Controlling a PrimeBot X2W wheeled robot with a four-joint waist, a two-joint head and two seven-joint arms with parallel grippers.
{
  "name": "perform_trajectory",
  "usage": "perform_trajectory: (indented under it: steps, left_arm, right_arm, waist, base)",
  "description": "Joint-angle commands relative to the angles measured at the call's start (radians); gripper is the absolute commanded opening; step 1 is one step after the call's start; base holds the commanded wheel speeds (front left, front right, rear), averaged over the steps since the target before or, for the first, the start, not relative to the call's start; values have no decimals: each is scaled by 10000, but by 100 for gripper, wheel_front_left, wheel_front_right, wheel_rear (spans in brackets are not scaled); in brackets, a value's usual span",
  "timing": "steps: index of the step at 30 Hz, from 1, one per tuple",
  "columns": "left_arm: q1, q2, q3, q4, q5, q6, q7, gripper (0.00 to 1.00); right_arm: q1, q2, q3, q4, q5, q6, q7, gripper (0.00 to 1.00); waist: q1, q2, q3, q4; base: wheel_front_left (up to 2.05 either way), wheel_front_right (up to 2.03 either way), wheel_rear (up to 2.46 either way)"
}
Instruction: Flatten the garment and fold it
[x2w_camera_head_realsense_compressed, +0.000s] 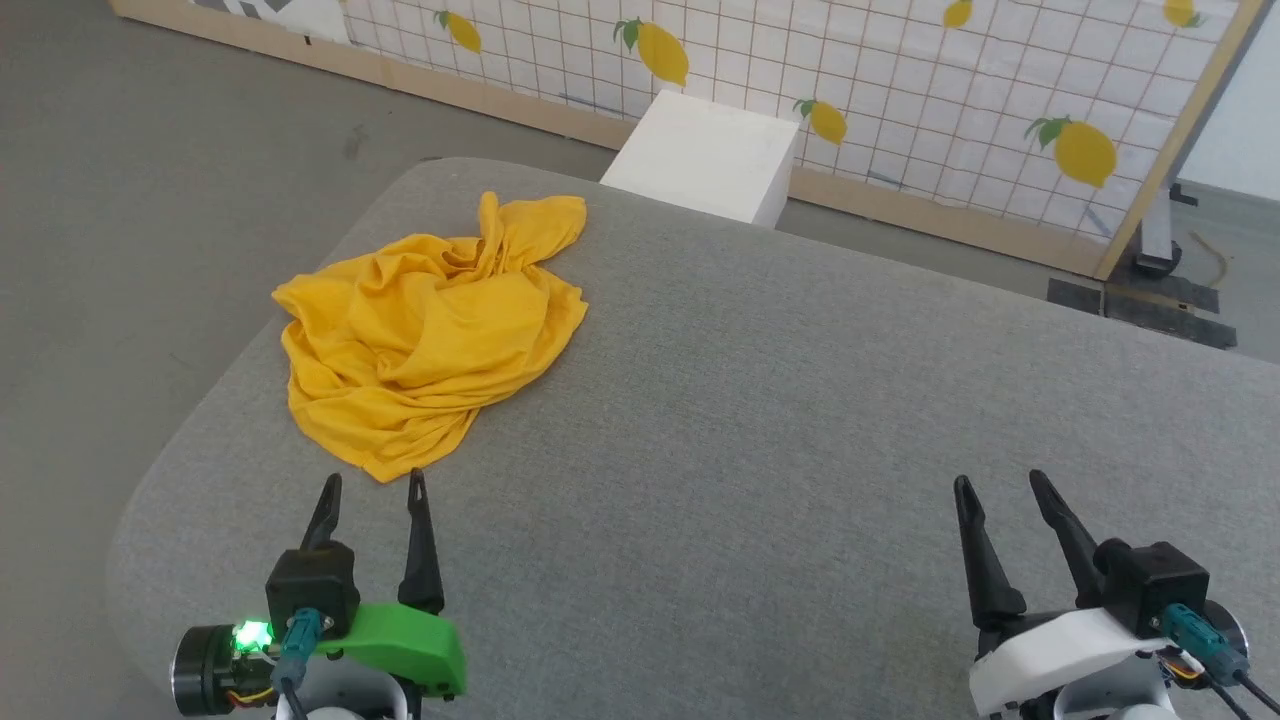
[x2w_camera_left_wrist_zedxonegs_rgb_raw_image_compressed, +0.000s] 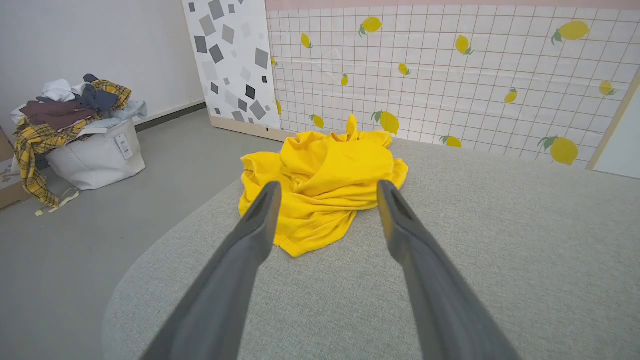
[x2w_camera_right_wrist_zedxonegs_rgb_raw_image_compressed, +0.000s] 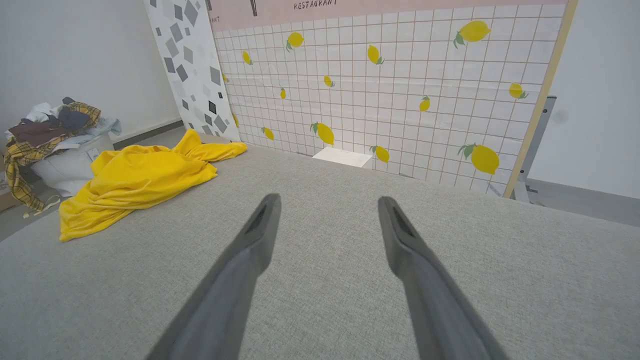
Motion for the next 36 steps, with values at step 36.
perform_trajectory:
  steps: [36]
  left_arm:
    - [198,-8,-172,515,-320,404,-817,100]
  right_arm:
    - [290,1,-98,656,497,-15,-834,100]
  waist:
    - [-1,0,34,1436]
  base:
    - [0,0,0]
